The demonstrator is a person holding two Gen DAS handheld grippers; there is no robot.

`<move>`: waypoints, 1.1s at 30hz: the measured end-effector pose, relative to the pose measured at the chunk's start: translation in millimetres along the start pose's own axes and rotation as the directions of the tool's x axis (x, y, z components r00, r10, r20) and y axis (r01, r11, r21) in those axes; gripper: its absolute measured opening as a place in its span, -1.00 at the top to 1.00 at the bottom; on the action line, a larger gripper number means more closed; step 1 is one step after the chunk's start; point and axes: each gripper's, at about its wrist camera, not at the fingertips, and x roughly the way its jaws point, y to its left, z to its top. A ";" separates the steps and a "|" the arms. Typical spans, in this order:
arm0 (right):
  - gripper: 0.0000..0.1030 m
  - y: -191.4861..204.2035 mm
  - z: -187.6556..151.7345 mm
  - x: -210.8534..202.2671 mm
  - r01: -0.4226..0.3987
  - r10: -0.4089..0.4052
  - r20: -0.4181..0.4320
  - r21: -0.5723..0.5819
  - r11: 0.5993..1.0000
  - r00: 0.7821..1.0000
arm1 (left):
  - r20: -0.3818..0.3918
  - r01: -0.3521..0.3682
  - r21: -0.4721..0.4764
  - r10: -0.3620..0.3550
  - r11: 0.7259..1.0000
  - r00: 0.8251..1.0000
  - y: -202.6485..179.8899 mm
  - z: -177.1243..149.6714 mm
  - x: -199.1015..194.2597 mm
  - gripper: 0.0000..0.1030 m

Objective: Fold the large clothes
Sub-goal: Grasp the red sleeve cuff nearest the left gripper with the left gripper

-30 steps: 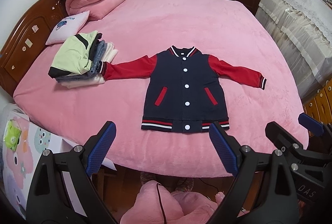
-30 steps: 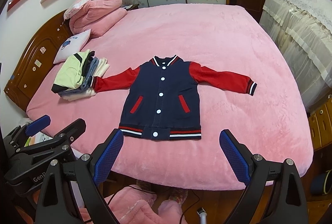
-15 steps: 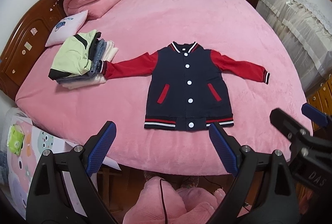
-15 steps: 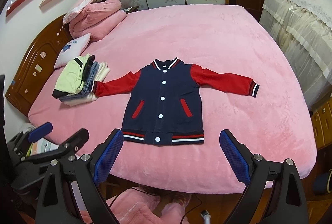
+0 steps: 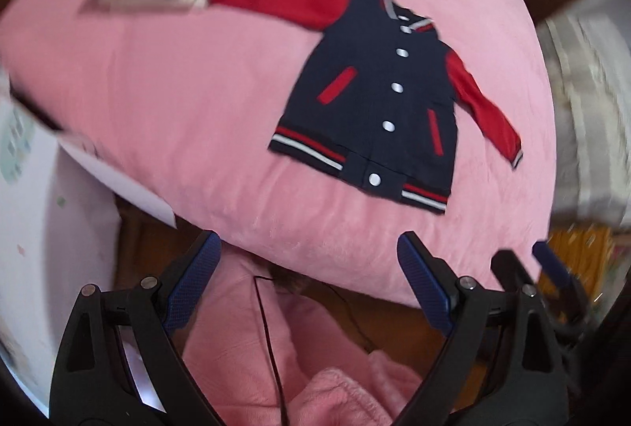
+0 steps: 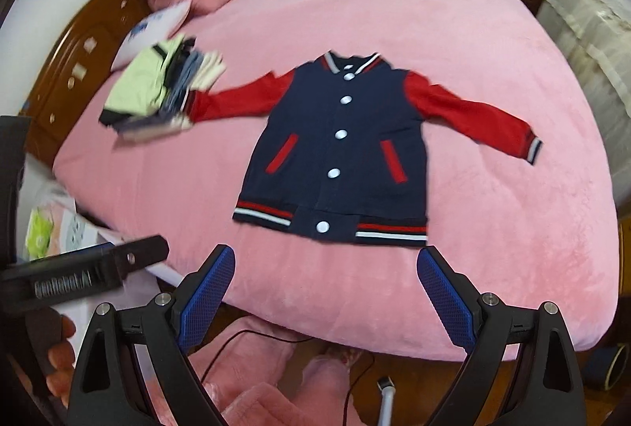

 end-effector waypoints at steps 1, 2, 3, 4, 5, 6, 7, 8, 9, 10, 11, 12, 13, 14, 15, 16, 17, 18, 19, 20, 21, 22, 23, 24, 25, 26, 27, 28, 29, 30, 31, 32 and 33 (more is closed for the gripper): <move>-0.84 6.8 3.0 9.7 0.003 -0.003 0.002 -0.023 1.000 1.000 | -0.003 0.012 -0.021 -0.012 1.000 1.000 10.0 4.9 8.1 -0.75; -0.84 15.3 3.9 20.0 0.008 -0.008 0.004 -0.043 0.999 1.000 | -0.009 0.025 -0.055 -0.025 0.998 1.000 23.0 12.7 18.1 -0.75; -0.84 23.3 8.8 32.1 0.008 -0.008 0.004 -0.062 0.998 1.000 | -0.005 0.030 -0.086 -0.031 0.996 1.000 35.9 21.9 28.4 -0.75; -0.84 30.8 12.8 45.0 0.004 -0.003 0.004 -0.071 0.997 1.000 | 0.003 0.029 -0.108 -0.029 0.994 1.000 42.4 29.5 36.6 -0.75; -0.84 39.0 16.2 57.7 -0.002 0.002 0.003 -0.074 0.997 1.000 | 0.011 0.025 -0.127 -0.024 0.992 1.000 50.8 38.4 44.2 -0.75; -0.84 45.5 21.3 72.8 -0.010 0.010 -0.001 -0.074 0.997 1.000 | 0.024 0.022 -0.152 -0.019 0.988 1.000 61.0 50.8 54.2 -0.74; -0.84 53.2 30.3 92.1 -0.023 0.022 -0.012 -0.069 0.997 1.000 | 0.046 0.024 -0.178 -0.016 0.984 0.999 71.3 64.9 64.8 -0.74; -0.84 63.3 37.6 113.1 -0.031 0.029 -0.021 -0.060 0.998 0.999 | 0.063 0.031 -0.193 -0.019 0.981 0.998 76.8 75.9 72.4 -0.73; -0.84 70.1 47.2 130.7 -0.038 0.037 -0.026 -0.045 0.998 0.999 | 0.104 0.047 -0.213 -0.025 0.976 0.994 87.4 92.9 83.9 -0.73; -0.84 73.5 55.9 142.6 -0.043 0.042 -0.032 -0.029 0.999 0.999 | 0.129 0.053 -0.221 -0.024 0.974 0.991 93.3 104.1 90.9 -0.72; -0.84 79.2 68.5 161.3 -0.049 0.049 -0.033 -0.007 0.999 0.998 | 0.163 0.053 -0.238 -0.013 0.970 0.986 102.1 120.5 101.2 -0.67; -0.84 85.1 81.9 180.4 -0.047 0.048 -0.033 0.017 0.999 0.998 | 0.188 0.056 -0.254 -0.007 0.965 0.982 108.4 135.8 109.8 -0.63; -0.84 88.2 93.9 196.8 -0.043 0.044 -0.032 0.034 0.999 0.999 | 0.202 0.063 -0.264 -0.009 0.962 0.979 111.5 148.0 116.4 -0.62; -0.84 92.6 106.1 213.9 -0.034 0.035 -0.029 0.046 0.998 0.999 | 0.227 0.076 -0.279 -0.012 0.957 0.974 119.5 165.6 126.6 -0.60; -0.84 94.7 116.2 226.6 -0.023 0.025 -0.029 0.053 0.998 0.999 | 0.251 0.086 -0.293 -0.010 0.952 0.968 124.6 180.9 134.7 -0.58; -0.84 97.4 126.2 241.1 -0.011 0.012 -0.027 0.061 0.998 1.000 | 0.274 0.093 -0.302 -0.007 0.949 0.962 128.0 192.8 140.3 -0.56; -0.84 103.0 139.3 261.7 0.009 -0.008 -0.022 0.074 0.997 1.000 | 0.303 0.100 -0.305 -0.003 0.947 0.953 131.9 207.8 147.4 -0.51; -0.84 104.7 148.0 274.7 0.024 -0.022 -0.023 0.086 0.996 0.999 | 0.330 0.099 -0.299 0.005 0.949 0.944 134.5 222.8 154.7 -0.48; -0.84 104.3 155.9 286.7 0.036 -0.034 -0.026 0.098 0.995 0.999 | 0.346 0.086 -0.292 0.021 0.953 0.938 134.9 232.0 158.8 -0.47; -0.84 106.2 166.5 304.9 0.054 -0.051 -0.028 0.119 0.991 0.998 | 0.371 0.059 -0.276 0.050 0.959 0.927 135.2 249.0 166.6 -0.42; -0.84 103.7 171.8 313.2 0.063 -0.059 -0.030 0.132 0.989 0.998 | 0.393 0.023 -0.265 0.086 0.964 0.916 133.7 262.7 173.8 -0.38; -0.84 101.7 180.1 325.8 0.073 -0.069 -0.031 0.149 0.986 0.997 | 0.404 -0.007 -0.258 0.114 0.966 0.908 132.7 270.7 178.2 -0.38; -0.84 102.6 189.6 340.4 0.082 -0.077 -0.033 0.167 0.983 0.996 | 0.418 -0.063 -0.242 0.163 0.968 0.894 130.7 285.6 185.7 -0.37; -0.84 102.1 198.3 352.5 0.091 -0.086 -0.036 0.177 0.980 0.996 | 0.426 -0.108 -0.226 0.198 0.968 0.883 128.0 292.2 189.8 -0.37; -0.84 101.2 205.6 362.6 0.101 -0.095 -0.042 0.183 0.978 0.995 | 0.437 -0.157 -0.199 0.231 0.967 0.869 125.2 303.9 196.6 -0.36; -0.84 95.7 206.8 364.8 0.106 -0.098 -0.049 0.185 0.977 0.994 | 0.446 -0.195 -0.183 0.258 0.964 0.857 123.6 313.8 202.3 -0.32; -0.84 97.6 214.3 373.7 0.114 -0.105 -0.055 0.181 0.977 0.993 | 0.447 -0.219 -0.181 0.278 0.959 0.850 122.8 320.0 204.9 -0.23; -0.84 96.9 217.3 377.2 0.119 -0.110 -0.056 0.175 0.977 0.992 | 0.450 -0.236 -0.188 0.298 0.953 0.842 123.8 327.6 207.8 -0.19; -0.84 98.5 221.9 381.5 0.122 -0.114 -0.056 0.170 0.978 0.992 | 0.453 -0.235 -0.195 0.300 0.952 0.839 125.5 333.7 210.1 -0.18; -0.84 98.6 224.3 383.2 0.122 -0.115 -0.056 0.165 0.979 0.992 | 0.456 -0.230 -0.195 0.296 0.953 0.839 126.4 336.5 210.9 -0.15; -0.84 99.4 228.3 386.7 0.121 -0.113 -0.058 0.160 0.980 0.992 | 0.461 -0.225 -0.193 0.291 0.955 0.839 127.7 342.0 212.9 -0.12; -0.84 99.2 226.8 386.9 0.123 -0.115 -0.061 0.158 0.980 0.992 | 0.463 -0.228 -0.192 0.293 0.954 0.836 127.9 345.7 214.3 0.02; -0.84 100.5 229.6 391.6 0.127 -0.118 -0.067 0.156 0.980 0.991 | 0.462 -0.238 -0.190 0.301 0.952 0.834 128.3 352.6 217.1 0.21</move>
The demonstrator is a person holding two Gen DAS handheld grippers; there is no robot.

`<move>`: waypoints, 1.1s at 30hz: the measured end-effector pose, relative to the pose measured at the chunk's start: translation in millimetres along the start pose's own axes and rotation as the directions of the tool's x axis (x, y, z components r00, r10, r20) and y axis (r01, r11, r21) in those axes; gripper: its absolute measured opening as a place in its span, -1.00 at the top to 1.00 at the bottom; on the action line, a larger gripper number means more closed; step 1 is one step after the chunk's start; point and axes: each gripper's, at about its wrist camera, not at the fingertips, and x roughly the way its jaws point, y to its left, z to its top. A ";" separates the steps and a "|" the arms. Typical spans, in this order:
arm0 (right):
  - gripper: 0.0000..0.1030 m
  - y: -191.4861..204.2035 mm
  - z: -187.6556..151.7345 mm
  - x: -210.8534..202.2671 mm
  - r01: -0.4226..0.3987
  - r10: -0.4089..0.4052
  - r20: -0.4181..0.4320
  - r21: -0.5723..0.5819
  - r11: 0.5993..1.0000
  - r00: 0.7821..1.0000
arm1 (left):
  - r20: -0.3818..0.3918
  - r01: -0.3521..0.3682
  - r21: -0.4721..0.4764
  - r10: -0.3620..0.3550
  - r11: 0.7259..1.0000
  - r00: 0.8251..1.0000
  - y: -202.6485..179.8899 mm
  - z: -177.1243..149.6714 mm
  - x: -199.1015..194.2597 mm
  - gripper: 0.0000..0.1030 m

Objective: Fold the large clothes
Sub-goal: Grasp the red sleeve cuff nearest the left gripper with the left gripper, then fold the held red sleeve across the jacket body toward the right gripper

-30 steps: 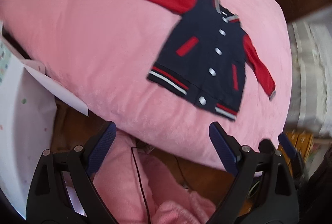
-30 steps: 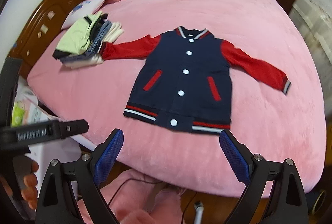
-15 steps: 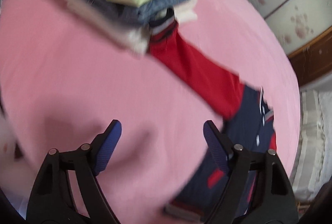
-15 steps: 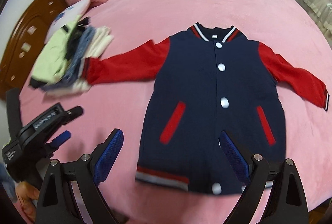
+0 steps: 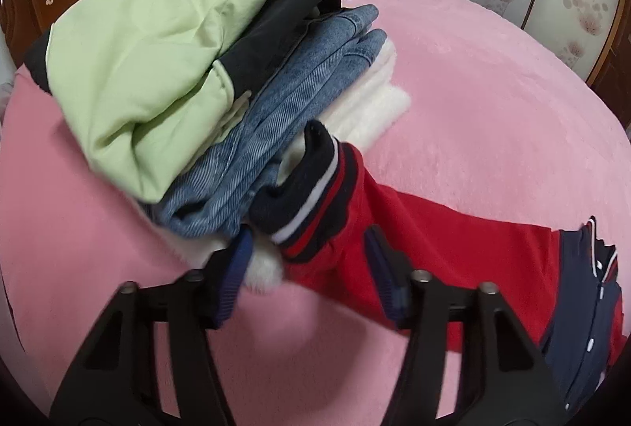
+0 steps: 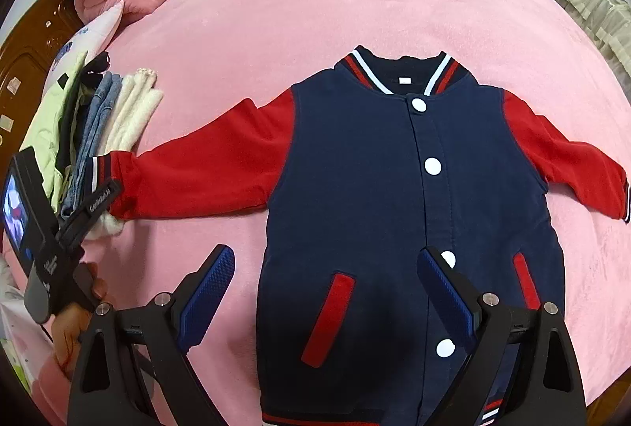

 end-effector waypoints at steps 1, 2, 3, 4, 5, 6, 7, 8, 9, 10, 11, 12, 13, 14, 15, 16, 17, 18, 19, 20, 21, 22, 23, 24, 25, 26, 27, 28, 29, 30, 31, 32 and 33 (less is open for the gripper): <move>-0.84 0.4 -0.6 2.3 0.001 -0.001 -0.007 0.002 1.000 1.000 | 0.002 0.002 0.006 -0.002 1.000 1.000 -1.3 1.9 2.7 0.30; -0.84 3.1 0.9 6.7 -0.003 0.003 -0.015 0.006 1.000 1.000 | 0.012 0.007 0.013 -0.007 1.000 1.000 -2.4 3.5 3.8 0.35; -0.84 3.1 -1.4 8.2 -0.005 0.005 -0.020 0.010 1.000 1.000 | 0.025 0.015 0.022 -0.016 1.000 1.000 -4.4 5.4 4.6 0.47; -0.84 5.2 1.2 14.9 -0.008 0.009 -0.030 0.018 1.000 1.000 | 0.034 0.017 0.029 -0.018 0.999 0.999 -5.8 6.8 5.9 0.55; -0.84 4.3 -1.3 17.8 -0.011 0.012 -0.038 0.025 1.000 0.999 | 0.042 0.015 0.041 -0.017 0.999 0.999 -8.2 9.5 6.5 0.60; -0.84 -0.5 -5.5 17.4 -0.014 0.015 -0.043 0.030 0.999 0.999 | 0.053 0.015 0.048 -0.018 0.999 0.998 -10.3 11.3 5.0 0.64; -0.84 5.1 -1.2 23.7 -0.023 0.025 -0.049 0.038 0.999 0.998 | 0.064 0.016 0.051 -0.020 0.999 0.998 -11.4 12.1 2.3 0.65; -0.84 6.5 -1.8 25.4 -0.029 0.031 -0.045 0.040 0.999 0.999 | 0.077 0.015 0.058 -0.020 0.998 0.997 -12.3 11.3 -3.5 0.65; -0.84 7.1 -2.3 26.5 -0.037 0.039 -0.039 0.041 0.998 0.998 | 0.092 0.006 0.064 -0.012 0.998 0.996 -15.1 12.8 -9.9 0.65; -0.84 3.1 -4.5 25.1 -0.044 0.045 -0.035 0.041 0.998 0.998 | 0.106 0.006 0.071 -0.013 0.997 0.994 -18.6 15.5 -16.8 0.65; -0.84 4.7 -2.6 27.0 -0.055 0.056 -0.032 0.037 0.998 0.998 | 0.121 0.015 0.076 -0.024 0.997 0.992 -22.7 19.0 -24.0 0.66; -0.84 -1.5 -3.6 24.2 -0.065 0.066 -0.029 0.033 0.997 0.997 | 0.133 0.023 0.079 -0.033 0.997 0.991 -25.4 17.1 -34.8 0.67; -0.84 -1.4 -0.9 24.8 -0.077 0.078 -0.026 0.026 0.997 0.997 | 0.151 0.031 0.083 -0.043 0.996 0.988 -30.7 19.6 -46.2 0.67; -0.84 -14.9 -3.5 16.9 -0.083 0.084 -0.025 0.024 0.996 0.996 | 0.168 0.043 0.090 -0.057 0.995 0.984 -38.6 23.4 -56.7 0.67; -0.84 -29.3 -4.1 9.9 -0.093 0.093 -0.022 0.023 0.995 0.995 | 0.178 0.050 0.095 -0.066 0.994 0.982 -44.8 24.5 -65.9 0.67; -0.84 -35.6 -0.1 8.4 -0.106 0.107 -0.017 0.026 0.994 0.994 | 0.193 0.061 0.099 -0.079 0.993 0.978 -54.6 26.0 -77.4 0.67; -0.84 -43.8 2.5 5.5 -0.115 0.116 -0.017 0.031 0.993 0.993 | 0.207 0.075 0.103 -0.096 0.992 0.974 -64.6 25.7 -89.7 0.67; -0.84 -52.7 5.4 2.0 -0.123 0.123 -0.016 0.036 0.992 0.992 | 0.221 0.093 0.107 -0.115 0.990 0.968 -75.1 24.6 -102.7 0.67; -0.84 -63.7 8.1 -2.9 -0.133 0.134 -0.010 0.042 0.990 0.991 | 0.234 0.110 0.114 -0.134 0.987 0.963 -85.5 21.7 -115.0 0.67; -0.84 -74.3 11.2 -7.9 -0.144 0.145 -0.002 0.049 0.988 0.989 | 0.247 0.129 0.126 -0.157 0.984 0.956 -99.0 18.7 -128.2 0.67; -0.84 -85.9 13.5 -13.3 -0.154 0.154 0.006 0.055 0.987 0.988 | 0.256 0.142 0.137 -0.174 0.980 0.951 -110.1 16.2 -136.8 0.67; -0.84 -100.9 17.2 -19.1 -0.169 0.168 0.020 0.066 0.983 0.986 | 0.262 0.163 0.151 -0.198 0.975 0.945 -124.4 11.7 -147.5 0.67; -0.84 -119.1 19.7 -26.8 -0.180 0.178 0.028 0.078 0.981 0.984 | 0.262 0.193 0.162 -0.231 0.968 0.937 -141.2 6.2 -155.9 0.67; -0.84 -134.4 23.7 -31.5 -0.185 0.183 0.034 0.089 0.979 0.983 | 0.254 0.223 0.168 -0.261 0.960 0.931 -156.8 -2.0 -163.8 0.67; -0.84 -151.4 27.5 -36.2 -0.186 0.183 0.038 0.100 0.977 0.982 | 0.240 0.248 0.175 -0.285 0.953 0.928 -172.8 -11.3 -171.3 0.67; -0.84 -164.9 31.9 -40.3 -0.183 0.180 0.041 0.110 0.977 0.983 | 0.217 0.272 0.186 -0.310 0.944 0.926 -188.3 -18.0 -175.1 0.67; -0.84 -181.9 31.8 -43.9 -0.176 0.171 0.050 0.123 0.977 0.984 | 0.187 0.295 0.203 -0.333 0.934 0.924 -205.3 -28.3 -178.0 0.67; -0.84 -196.2 32.3 -47.6 -0.172 0.166 0.056 0.132 0.976 0.985 | 0.162 0.314 0.222 -0.353 0.923 0.922 -223.4 -38.9 -180.1 0.67; -0.84 -215.3 31.0 -50.7 -0.162 0.153 0.066 0.151 0.975 0.986 | 0.145 0.331 0.244 -0.372 0.911 0.917 -240.3 -48.2 -181.5 0.66; -0.84 -230.5 30.2 -52.2 -0.154 0.144 0.073 0.167 0.974 0.987 | 0.128 0.346 0.274 -0.391 0.897 0.911 -258.1 -58.6 -183.2 0.65; -0.84 -242.1 29.6 -52.8 -0.147 0.135 0.078 0.179 0.973 0.988 | 0.113 0.350 0.301 -0.397 0.887 0.911 -273.0 -68.1 -187.2 0.65; -0.84 -259.3 27.4 -54.1 -0.130 0.116 0.081 0.199 0.971 0.990 | 0.084 0.361 0.338 -0.410 0.869 0.908 -291.6 -78.8 -185.5 0.64; -0.84 -276.5 24.6 -54.8 -0.112 0.096 0.082 0.221 0.969 0.992 | 0.057 0.376 0.362 -0.423 0.853 0.904 -305.2 -90.2 -185.1 0.53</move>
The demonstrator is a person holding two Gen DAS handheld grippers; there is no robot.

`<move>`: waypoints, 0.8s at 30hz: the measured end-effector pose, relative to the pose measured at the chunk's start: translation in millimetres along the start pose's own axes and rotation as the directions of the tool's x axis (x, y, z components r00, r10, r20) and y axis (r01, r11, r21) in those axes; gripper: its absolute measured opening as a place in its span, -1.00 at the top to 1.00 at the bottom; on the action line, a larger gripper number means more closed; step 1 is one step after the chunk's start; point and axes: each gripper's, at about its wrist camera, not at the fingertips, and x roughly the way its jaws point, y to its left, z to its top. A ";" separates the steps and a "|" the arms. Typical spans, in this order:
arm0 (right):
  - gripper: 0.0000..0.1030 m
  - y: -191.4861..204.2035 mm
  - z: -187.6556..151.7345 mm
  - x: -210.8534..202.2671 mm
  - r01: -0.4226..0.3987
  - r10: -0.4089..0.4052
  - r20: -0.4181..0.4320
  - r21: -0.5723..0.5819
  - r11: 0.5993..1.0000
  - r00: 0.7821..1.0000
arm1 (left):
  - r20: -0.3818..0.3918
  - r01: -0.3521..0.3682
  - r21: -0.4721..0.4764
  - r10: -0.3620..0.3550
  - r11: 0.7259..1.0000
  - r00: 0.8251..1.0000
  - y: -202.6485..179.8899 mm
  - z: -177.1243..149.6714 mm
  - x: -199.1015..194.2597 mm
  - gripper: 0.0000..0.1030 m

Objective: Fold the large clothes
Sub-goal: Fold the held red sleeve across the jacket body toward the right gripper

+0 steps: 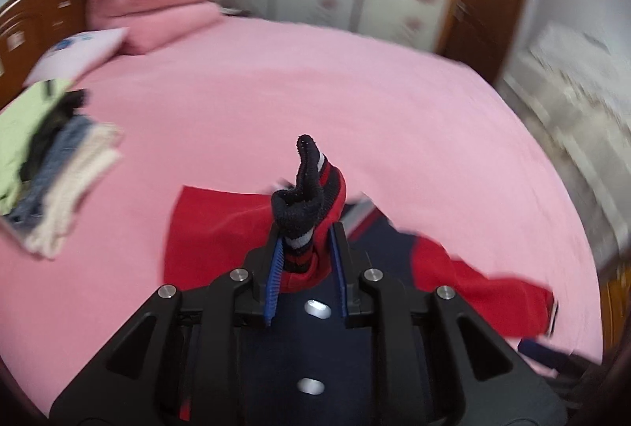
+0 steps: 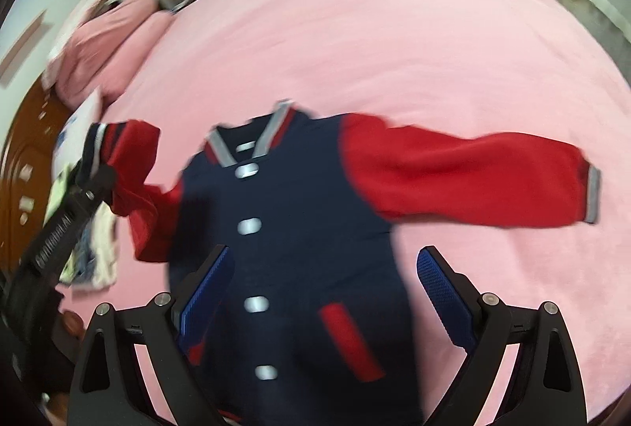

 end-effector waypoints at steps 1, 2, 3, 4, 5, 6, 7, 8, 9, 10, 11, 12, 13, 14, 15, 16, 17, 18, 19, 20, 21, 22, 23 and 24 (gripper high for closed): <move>-0.84 -15.3 0.8 -1.6 0.011 -0.011 0.003 0.020 1.000 1.000 | -0.036 0.042 0.029 -0.041 0.999 0.998 -16.0 -6.6 10.6 0.46; -0.84 -29.7 2.2 -1.6 0.019 -0.019 0.004 0.040 0.999 1.000 | -0.079 0.094 0.046 -0.091 0.994 0.993 -29.7 -13.0 21.3 0.24; -0.84 -43.4 3.2 -1.7 0.024 -0.024 0.002 0.058 0.998 1.000 | -0.137 0.149 0.058 -0.140 0.987 0.981 -41.4 -18.6 31.9 -0.03; -0.84 -56.7 3.1 -0.5 0.031 -0.030 -0.003 0.074 0.997 1.000 | -0.182 0.182 0.061 -0.168 0.981 0.969 -49.0 -23.1 38.2 -0.11; -0.84 -68.6 2.9 1.3 0.037 -0.036 -0.011 0.088 0.995 0.999 | -0.229 0.200 0.056 -0.183 0.978 0.956 -55.1 -28.5 44.3 -0.13; -0.84 -78.9 2.9 3.5 0.043 -0.041 -0.018 0.103 0.994 0.999 | -0.282 0.219 0.051 -0.197 0.974 0.939 -59.6 -32.8 50.1 -0.13; -0.84 -88.4 2.1 5.9 0.038 -0.036 -0.026 0.120 0.992 0.999 | -0.299 0.225 0.046 -0.202 0.973 0.933 -60.6 -37.1 49.5 -0.14; -0.84 -96.2 1.7 8.3 0.023 -0.018 -0.036 0.135 0.991 0.999 | -0.312 0.227 0.037 -0.205 0.973 0.928 -62.5 -43.0 47.1 -0.18; -0.84 -101.3 1.5 11.0 0.004 0.002 -0.044 0.144 0.990 0.999 | -0.322 0.221 0.021 -0.203 0.975 0.925 -58.0 -44.3 45.5 -0.25; -0.84 -101.8 1.8 14.2 -0.012 0.020 -0.051 0.148 0.989 0.998 | -0.326 0.211 0.009 -0.197 0.977 0.925 -48.0 -45.3 46.4 -0.27; -0.84 -105.0 1.8 19.2 -0.051 0.061 -0.065 0.149 0.987 0.996 | -0.333 0.189 -0.007 -0.181 0.982 0.925 -39.0 -45.6 46.0 -0.30; -0.84 -100.0 4.0 27.5 -0.079 0.091 -0.080 0.151 0.985 0.993 | -0.343 0.169 -0.019 -0.165 0.985 0.925 -24.5 -46.8 49.0 -0.31; -0.84 -96.4 5.0 33.7 -0.106 0.121 -0.096 0.151 0.983 0.988 | -0.358 0.144 -0.037 -0.148 0.989 0.922 -10.2 -45.9 53.5 -0.31; -0.76 -91.8 5.3 39.5 -0.139 0.155 -0.109 0.145 0.980 0.982 | -0.369 0.118 -0.059 -0.132 0.991 0.920 6.5 -45.2 58.5 -0.31; -0.69 -84.0 6.2 44.9 -0.175 0.191 -0.117 0.140 0.975 0.975 | -0.377 0.086 -0.082 -0.111 0.993 0.920 25.6 -43.3 64.8 -0.31; -0.61 -75.6 7.4 51.9 -0.215 0.232 -0.122 0.141 0.966 0.965 | -0.380 0.059 -0.102 -0.094 0.993 0.920 37.3 -43.5 67.2 -0.31; -0.59 -67.7 8.5 58.6 -0.242 0.260 -0.124 0.146 0.959 0.958 | -0.382 0.034 -0.120 -0.078 0.992 0.921 51.2 -43.8 71.7 -0.31; -0.57 -60.0 10.1 67.7 -0.265 0.285 -0.124 0.154 0.952 0.950 | -0.382 0.000 -0.144 -0.056 0.990 0.922 63.6 -43.5 74.4 -0.31; -0.50 -51.8 12.7 76.9 -0.269 0.289 -0.131 0.150 0.951 0.948 | -0.380 -0.014 -0.156 -0.047 0.988 0.924 80.1 -49.1 73.6 -0.31; -0.26 -43.8 15.6 85.1 -0.264 0.283 -0.137 0.137 0.955 0.949 | -0.376 -0.032 -0.161 -0.032 0.986 0.926 88.4 -47.2 75.7 -0.31; -0.05 -38.7 17.8 90.6 -0.258 0.275 -0.143 0.125 0.958 0.951 | -0.367 -0.052 -0.155 -0.008 0.987 0.930 95.5 -45.1 77.0 -0.31; 0.20 -30.0 20.6 98.5 -0.231 0.245 -0.156 0.100 0.968 0.957 | -0.361 -0.067 -0.144 0.010 0.987 0.932 102.7 -45.9 78.2 -0.31; 0.45 -23.1 22.8 102.9 -0.201 0.213 -0.161 0.086 0.976 0.964 | -0.355 -0.084 -0.131 0.032 0.988 0.934 108.4 -46.4 78.9 -0.31; 0.57 -18.8 26.0 107.8 -0.195 0.205 -0.149 0.077 0.978 0.967 | -0.350 -0.101 -0.123 0.052 0.987 0.935 113.3 -44.6 78.0 -0.31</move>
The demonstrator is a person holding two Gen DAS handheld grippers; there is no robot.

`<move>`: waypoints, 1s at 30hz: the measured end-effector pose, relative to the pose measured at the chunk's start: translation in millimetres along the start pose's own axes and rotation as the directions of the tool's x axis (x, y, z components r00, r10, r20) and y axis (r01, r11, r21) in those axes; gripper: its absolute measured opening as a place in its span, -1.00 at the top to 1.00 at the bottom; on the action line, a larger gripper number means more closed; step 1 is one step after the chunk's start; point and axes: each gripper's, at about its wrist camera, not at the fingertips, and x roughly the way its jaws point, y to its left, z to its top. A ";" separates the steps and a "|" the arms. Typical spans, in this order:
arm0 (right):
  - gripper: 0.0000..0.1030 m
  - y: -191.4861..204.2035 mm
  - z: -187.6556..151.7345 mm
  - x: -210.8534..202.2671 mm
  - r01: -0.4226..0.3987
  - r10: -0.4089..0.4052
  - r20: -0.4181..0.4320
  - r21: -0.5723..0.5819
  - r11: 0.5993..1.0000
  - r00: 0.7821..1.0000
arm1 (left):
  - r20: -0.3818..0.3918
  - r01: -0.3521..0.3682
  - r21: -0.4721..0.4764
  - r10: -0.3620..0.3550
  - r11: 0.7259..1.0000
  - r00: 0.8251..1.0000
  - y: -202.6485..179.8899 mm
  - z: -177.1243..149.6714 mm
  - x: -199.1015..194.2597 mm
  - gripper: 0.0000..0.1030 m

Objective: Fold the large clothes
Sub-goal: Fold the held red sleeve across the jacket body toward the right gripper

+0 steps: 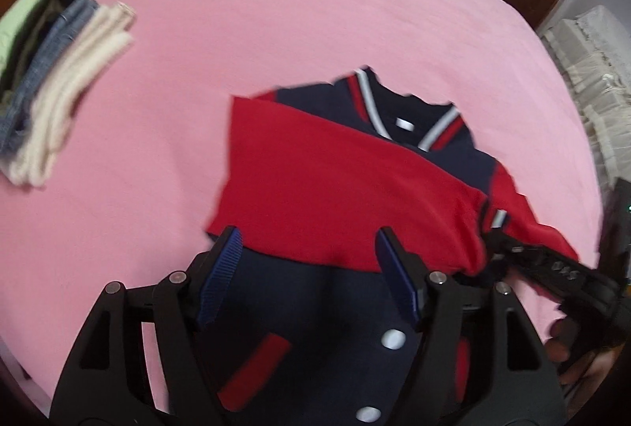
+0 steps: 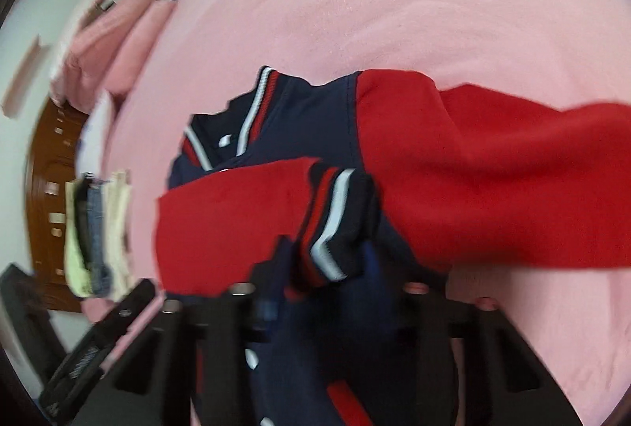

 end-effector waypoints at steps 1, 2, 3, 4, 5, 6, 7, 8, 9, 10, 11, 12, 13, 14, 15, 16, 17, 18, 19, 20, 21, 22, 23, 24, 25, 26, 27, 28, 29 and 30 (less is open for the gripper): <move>0.73 1.9 0.7 -4.2 -0.004 0.004 0.029 -0.009 1.000 1.000 | 0.005 -0.010 -0.003 0.010 1.000 1.000 2.7 1.2 -0.1 -0.31; 0.77 2.7 2.3 -10.0 -0.005 0.006 0.064 -0.014 1.000 0.998 | 0.009 -0.011 -0.008 0.011 1.000 1.000 3.4 1.1 -1.5 -0.31; 0.77 2.1 0.9 -19.3 0.006 -0.004 0.106 -0.022 1.000 0.994 | 0.010 -0.009 -0.017 0.009 1.000 1.000 6.7 2.4 -1.0 -0.31; 0.77 -0.3 1.1 -25.8 0.030 -0.028 0.125 -0.021 0.999 0.992 | 0.003 -0.008 -0.027 0.008 1.000 1.000 9.7 2.8 1.0 -0.31; 0.77 -4.2 0.2 -31.0 0.067 -0.065 0.129 -0.012 0.998 0.989 | -0.007 -0.009 -0.034 0.009 0.999 1.000 11.4 3.2 3.5 -0.31; 0.75 -7.5 -0.3 -32.8 0.115 -0.115 0.121 0.005 0.993 0.986 | -0.020 -0.012 -0.033 0.011 0.999 1.000 13.5 3.4 0.0 -0.31; 0.58 -8.9 1.3 -34.6 0.149 -0.150 0.102 0.009 0.989 0.983 | -0.029 -0.013 -0.026 0.012 1.000 0.999 11.0 4.7 1.8 -0.31; 0.23 -9.4 0.9 -35.3 0.206 -0.205 0.074 -0.007 0.978 0.976 | -0.036 -0.006 -0.009 0.006 1.000 0.999 8.7 6.6 3.2 -0.31; 0.07 -6.5 2.2 -38.8 0.238 -0.235 0.085 -0.025 0.971 0.968 | -0.038 0.003 0.006 -0.003 1.000 0.999 4.5 8.6 5.5 -0.31; -0.04 -1.5 0.8 -47.8 0.248 -0.240 0.132 -0.046 0.968 0.962 | -0.044 0.028 0.027 -0.027 0.999 0.999 0.9 11.2 6.9 -0.31; -0.04 4.4 -0.1 -56.9 0.244 -0.228 0.179 -0.069 0.967 0.957 | -0.053 0.064 0.047 -0.061 0.997 0.997 -2.3 14.0 8.0 -0.31; -0.04 14.8 -1.6 -66.8 0.229 -0.200 0.229 -0.106 0.968 0.953 | -0.078 0.120 0.069 -0.114 0.990 0.990 -6.8 18.4 11.7 -0.31; -0.04 22.9 -2.8 -71.7 0.201 -0.163 0.247 -0.140 0.969 0.955 | -0.097 0.146 0.076 -0.138 0.986 0.986 -10.6 20.7 14.7 -0.31; -0.03 36.3 -3.2 -71.3 0.113 -0.066 0.228 -0.201 0.973 0.971 | -0.133 0.180 0.079 -0.169 0.980 0.977 -14.7 24.5 23.5 -0.30; -0.03 44.6 -2.5 -63.9 0.014 0.025 0.167 -0.229 0.973 0.986 | -0.157 0.192 0.076 -0.178 0.978 0.971 -17.8 26.5 32.4 -0.18; 0.15 51.1 -2.7 -51.5 -0.095 0.117 0.085 -0.225 0.970 0.990 | -0.172 0.189 0.072 -0.174 0.979 0.970 -19.2 27.7 41.3 -0.07; 0.51 54.8 -3.7 -39.9 -0.175 0.183 0.025 -0.200 0.964 0.983 | -0.196 0.157 0.073 -0.140 0.985 0.970 -19.4 28.1 54.3 0.14; 0.63 58.5 -6.0 -23.7 -0.233 0.230 -0.042 -0.150 0.961 0.972 | -0.216 0.115 0.078 -0.095 0.990 0.972 -17.7 27.8 63.9 0.38; 0.67 61.5 -7.3 -13.4 -0.244 0.236 -0.076 -0.121 0.962 0.969 | -0.230 0.059 0.079 -0.039 0.995 0.972 -13.0 27.7 75.0 0.49; 0.67 62.2 -10.7 0.4 -0.232 0.222 -0.110 -0.091 0.968 0.969 | -0.227 0.050 0.056 -0.036 0.997 0.973 -3.9 28.2 80.9 0.55; 0.67 61.8 -12.9 7.3 -0.204 0.193 -0.119 -0.093 0.974 0.974 | -0.219 0.067 0.021 -0.061 0.998 0.974 3.8 29.1 81.3 0.59; 0.67 60.2 -14.6 13.6 -0.158 0.144 -0.121 -0.109 0.981 0.982 | -0.213 0.083 -0.015 -0.084 0.996 0.973 13.2 29.5 80.4 0.67; 0.67 55.8 -15.1 15.2 -0.095 0.081 -0.113 -0.124 0.988 0.990 | -0.211 0.061 -0.031 -0.066 0.998 0.975 22.6 29.3 78.7 0.95; 0.67 49.9 -13.5 15.1 -0.036 0.024 -0.094 -0.132 0.991 0.995 | -0.208 0.025 -0.034 -0.032 0.999 0.978 30.6 28.3 77.0 0.98; 0.78 40.2 -9.4 12.5 0.016 -0.025 -0.069 -0.129 0.992 0.997 | -0.206 0.026 -0.041 -0.034 0.999 0.978 35.9 27.4 75.8 0.98; 0.97 30.9 -7.8 7.0 0.038 -0.045 -0.051 -0.121 0.992 0.998 | -0.208 0.045 -0.058 -0.057 0.997 0.976 41.4 26.2 74.8 0.98; 1.00 21.8 -7.1 1.4 0.052 -0.057 -0.038 -0.116 0.992 0.998 | -0.214 0.052 -0.073 -0.066 0.996 0.975 45.7 25.2 73.7 0.98; 1.00 12.0 -7.6 -9.1 0.119 -0.121 -0.006 -0.122 0.985 0.993 | -0.219 0.051 -0.071 -0.065 0.996 0.973 45.4 25.5 72.5 0.98; 1.00 7.5 -8.9 -19.6 0.138 -0.135 0.027 -0.133 0.982 0.990 | -0.218 0.042 -0.057 -0.053 0.998 0.974 42.7 27.2 69.2 0.98; 1.00 7.2 -8.6 -25.6 0.200 -0.190 0.081 -0.144 0.969 0.978 | -0.201 0.041 -0.051 -0.050 0.998 0.978 39.6 29.6 62.6 0.98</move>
